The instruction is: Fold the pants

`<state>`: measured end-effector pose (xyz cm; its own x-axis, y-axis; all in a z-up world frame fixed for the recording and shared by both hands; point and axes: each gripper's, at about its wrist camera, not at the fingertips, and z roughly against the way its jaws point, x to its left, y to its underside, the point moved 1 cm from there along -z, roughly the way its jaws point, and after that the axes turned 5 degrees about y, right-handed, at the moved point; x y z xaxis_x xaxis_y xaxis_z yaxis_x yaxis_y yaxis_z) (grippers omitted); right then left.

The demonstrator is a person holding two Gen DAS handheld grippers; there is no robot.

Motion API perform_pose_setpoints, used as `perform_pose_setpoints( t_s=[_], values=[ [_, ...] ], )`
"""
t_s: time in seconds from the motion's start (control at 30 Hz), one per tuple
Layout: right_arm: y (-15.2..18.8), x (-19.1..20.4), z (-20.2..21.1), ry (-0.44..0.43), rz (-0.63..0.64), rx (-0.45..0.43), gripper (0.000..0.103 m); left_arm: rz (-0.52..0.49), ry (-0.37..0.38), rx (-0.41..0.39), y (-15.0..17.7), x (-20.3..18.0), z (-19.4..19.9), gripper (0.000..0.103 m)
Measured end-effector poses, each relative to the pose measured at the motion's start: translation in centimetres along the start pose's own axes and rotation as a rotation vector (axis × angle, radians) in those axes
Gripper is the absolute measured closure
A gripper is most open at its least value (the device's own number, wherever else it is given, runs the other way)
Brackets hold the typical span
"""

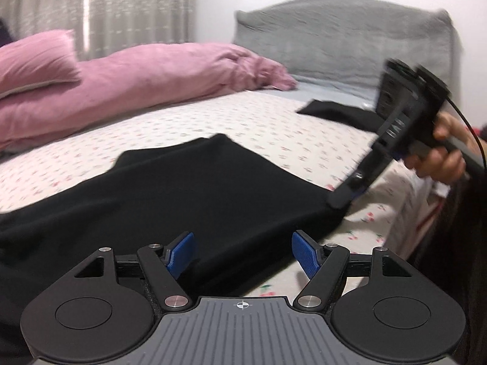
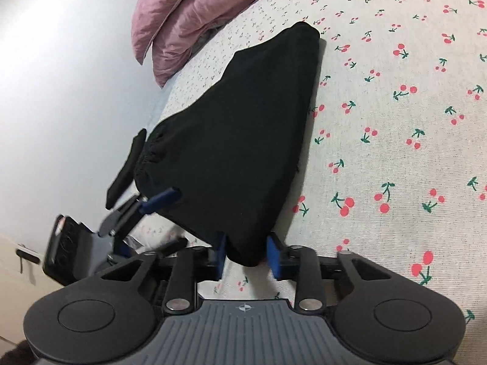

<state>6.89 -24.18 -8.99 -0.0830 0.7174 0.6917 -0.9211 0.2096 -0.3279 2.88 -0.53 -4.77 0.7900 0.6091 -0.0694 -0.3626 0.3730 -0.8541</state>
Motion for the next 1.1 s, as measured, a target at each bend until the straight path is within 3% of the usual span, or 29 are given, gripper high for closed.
perform_pose_setpoints(
  t_s=[0.27, 0.47, 0.57, 0.63, 0.67, 0.73, 0.93, 1.1],
  values=[
    [-0.8, 1.8, 0.6, -0.066, 0.014, -0.041, 0.079, -0.123, 0.051, -0.002, -1.2, -3.4, -2.3, 0.029],
    [-2.2, 2.6, 0.6, -0.098, 0.019, -0.045, 0.079, -0.171, 0.024, 0.005, -2.0, -5.1, -4.3, 0.030],
    [-2.2, 2.3, 1.3, -0.097, 0.039, -0.034, 0.076, -0.204, -0.034, 0.014, -1.9, -5.9, -5.4, 0.030],
    [-2.5, 1.8, 1.6, -0.093, 0.042, -0.026, 0.070, -0.227, -0.103, 0.019, -1.7, -6.3, -6.2, 0.034],
    [-2.8, 1.6, 1.7, -0.071, 0.044, -0.031, 0.069, -0.239, -0.135, 0.025, -1.6, -6.5, -6.6, 0.041],
    [-3.3, 1.0, 2.1, -0.011, 0.043, -0.065, 0.053, -0.259, -0.161, 0.036, -1.4, -6.8, -7.0, 0.042],
    [-6.8, -1.3, -0.1, 0.108, -0.033, -0.070, 0.054, -0.236, -0.186, 0.023, -1.0, -7.2, -6.8, 0.051],
    [-9.3, -2.0, -2.5, 0.084, -0.059, -0.125, 0.062, -0.184, -0.193, 0.024, -0.9, -7.2, -6.8, 0.065]
  ],
)
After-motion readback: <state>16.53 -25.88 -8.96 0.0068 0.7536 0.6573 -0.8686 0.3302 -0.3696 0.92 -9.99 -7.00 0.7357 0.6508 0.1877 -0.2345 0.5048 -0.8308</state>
